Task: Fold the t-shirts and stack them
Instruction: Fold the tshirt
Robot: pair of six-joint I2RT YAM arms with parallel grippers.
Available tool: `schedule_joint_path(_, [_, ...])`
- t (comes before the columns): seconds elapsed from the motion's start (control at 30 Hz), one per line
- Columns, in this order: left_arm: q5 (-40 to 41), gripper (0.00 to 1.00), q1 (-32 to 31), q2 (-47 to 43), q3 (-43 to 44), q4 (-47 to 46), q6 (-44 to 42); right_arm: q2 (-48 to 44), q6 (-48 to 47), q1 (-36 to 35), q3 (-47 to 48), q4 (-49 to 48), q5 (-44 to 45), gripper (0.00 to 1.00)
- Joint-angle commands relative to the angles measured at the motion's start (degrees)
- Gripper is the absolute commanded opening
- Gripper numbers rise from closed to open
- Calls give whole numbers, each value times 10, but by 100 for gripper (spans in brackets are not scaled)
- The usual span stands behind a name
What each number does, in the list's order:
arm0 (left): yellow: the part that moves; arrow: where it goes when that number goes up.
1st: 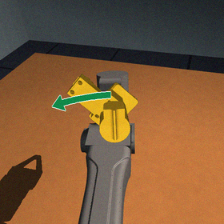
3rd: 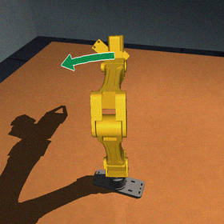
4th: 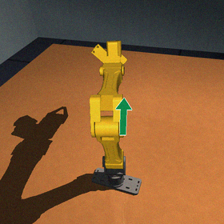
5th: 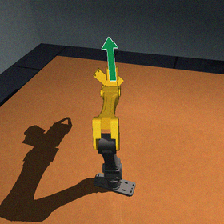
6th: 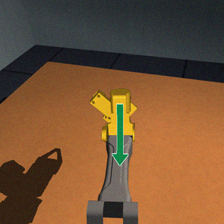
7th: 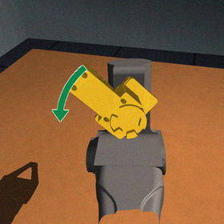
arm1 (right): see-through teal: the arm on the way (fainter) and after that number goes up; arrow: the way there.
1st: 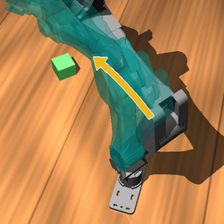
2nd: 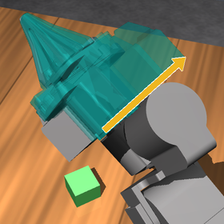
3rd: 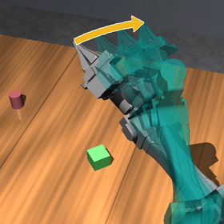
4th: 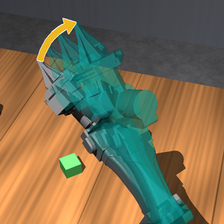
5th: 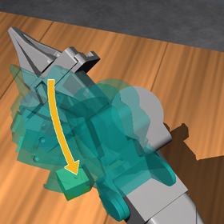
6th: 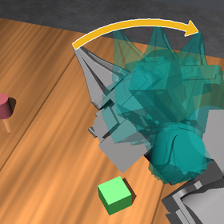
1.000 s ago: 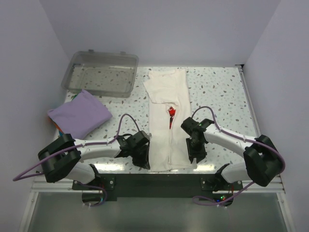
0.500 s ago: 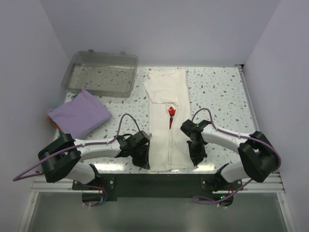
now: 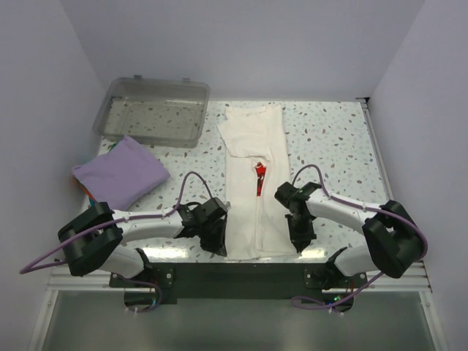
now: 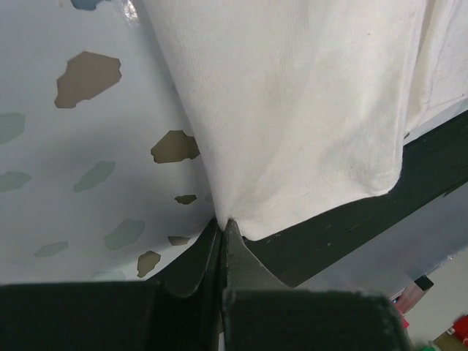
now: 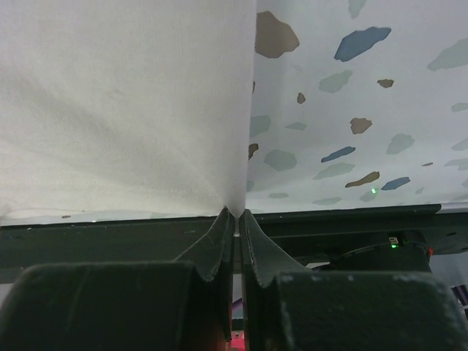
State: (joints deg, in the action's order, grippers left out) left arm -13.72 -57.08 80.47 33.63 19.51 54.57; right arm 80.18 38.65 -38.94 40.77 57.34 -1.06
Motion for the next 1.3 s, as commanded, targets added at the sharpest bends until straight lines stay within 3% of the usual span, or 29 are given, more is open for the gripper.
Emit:
schedule_joint_path(0.0, [43, 0, -2, -3, 1, 56, -32, -4, -1, 1, -6, 24, -8, 5])
schedule_joint_path(0.37, [4, 0, -3, -60, -15, 48, -5, -50, -23, 1, -22, 37, -83, 0])
schedule_joint_path(0.73, [3, 0, -54, -141, -5, 83, 49, -144, -15, 1, -31, 96, -149, 0])
schedule_joint_path(1.03, [122, 0, -49, -164, 117, 179, 37, -163, 38, 1, 122, 174, -53, 0])
schedule_joint_path(1.27, [117, 0, 38, -139, 147, 136, -31, -105, 50, 0, 188, 141, 9, 0])
